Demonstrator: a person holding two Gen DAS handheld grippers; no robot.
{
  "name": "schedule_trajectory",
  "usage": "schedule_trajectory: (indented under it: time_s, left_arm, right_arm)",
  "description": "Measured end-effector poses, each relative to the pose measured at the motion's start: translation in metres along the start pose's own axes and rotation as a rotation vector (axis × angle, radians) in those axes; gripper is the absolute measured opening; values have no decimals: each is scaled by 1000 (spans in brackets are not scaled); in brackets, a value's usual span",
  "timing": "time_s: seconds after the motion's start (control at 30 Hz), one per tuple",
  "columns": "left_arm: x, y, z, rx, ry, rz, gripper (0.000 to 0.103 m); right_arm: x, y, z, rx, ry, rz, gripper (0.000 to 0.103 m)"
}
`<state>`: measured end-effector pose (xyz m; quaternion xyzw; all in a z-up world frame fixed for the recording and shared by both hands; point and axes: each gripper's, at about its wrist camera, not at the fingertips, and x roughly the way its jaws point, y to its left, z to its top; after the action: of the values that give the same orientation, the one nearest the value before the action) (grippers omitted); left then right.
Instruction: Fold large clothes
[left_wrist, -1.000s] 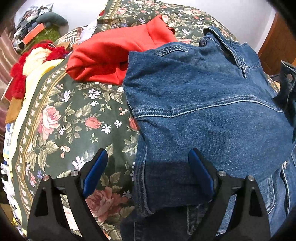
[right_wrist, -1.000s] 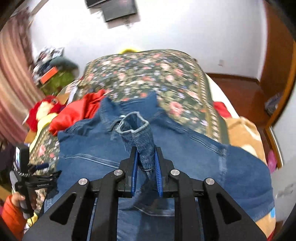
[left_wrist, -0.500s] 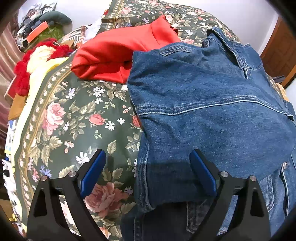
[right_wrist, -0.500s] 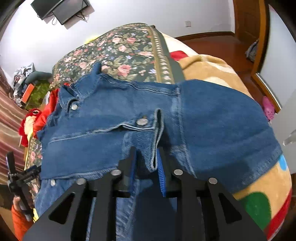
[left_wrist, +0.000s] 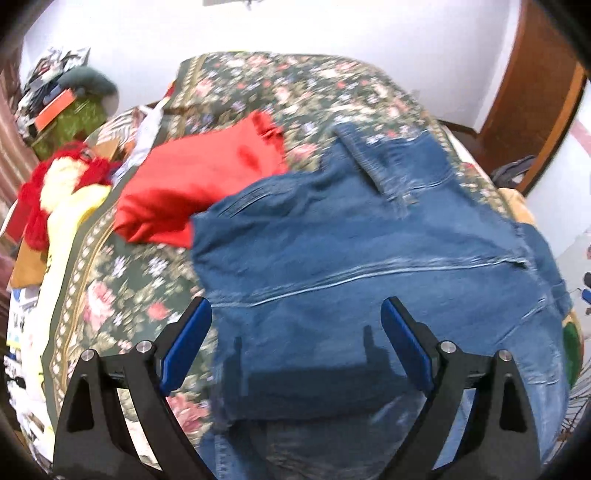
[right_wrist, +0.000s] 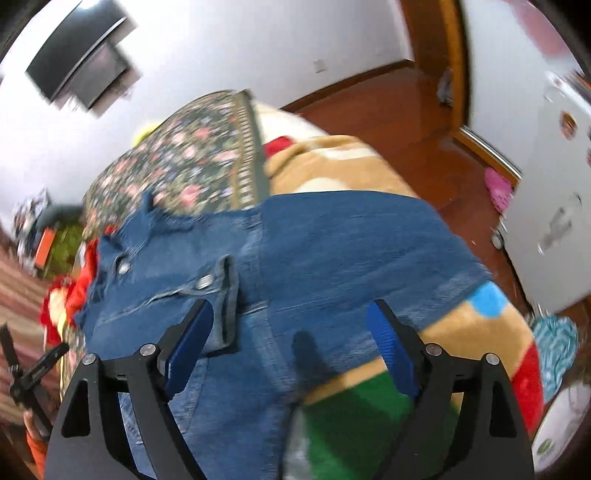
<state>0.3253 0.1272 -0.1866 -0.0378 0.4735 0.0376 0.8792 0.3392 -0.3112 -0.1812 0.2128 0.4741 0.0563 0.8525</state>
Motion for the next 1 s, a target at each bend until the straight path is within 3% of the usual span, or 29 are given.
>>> schedule_trajectory:
  time_s: [0.2, 0.33, 0.6, 0.8, 0.87, 1.0]
  left_arm:
    - [-2, -37, 6, 57, -11, -60, 93]
    - [2, -51, 6, 90, -4, -68, 93]
    - [8, -47, 2, 67, 27, -79, 93]
    - [7, -37, -1, 36, 32, -85, 93]
    - [6, -35, -2, 31, 29, -86, 93]
    - [2, -31, -4, 23, 22, -97, 93]
  right_arm:
    - [12, -71, 3, 244, 48, 1, 83]
    - [22, -98, 1, 356, 55, -1, 83]
    - [41, -113, 11, 457, 24, 23, 86]
    - [60, -108, 23, 421, 36, -53, 85]
    - [61, -105, 26, 410, 35, -88, 79]
    - [54, -107, 27, 404, 22, -139, 45]
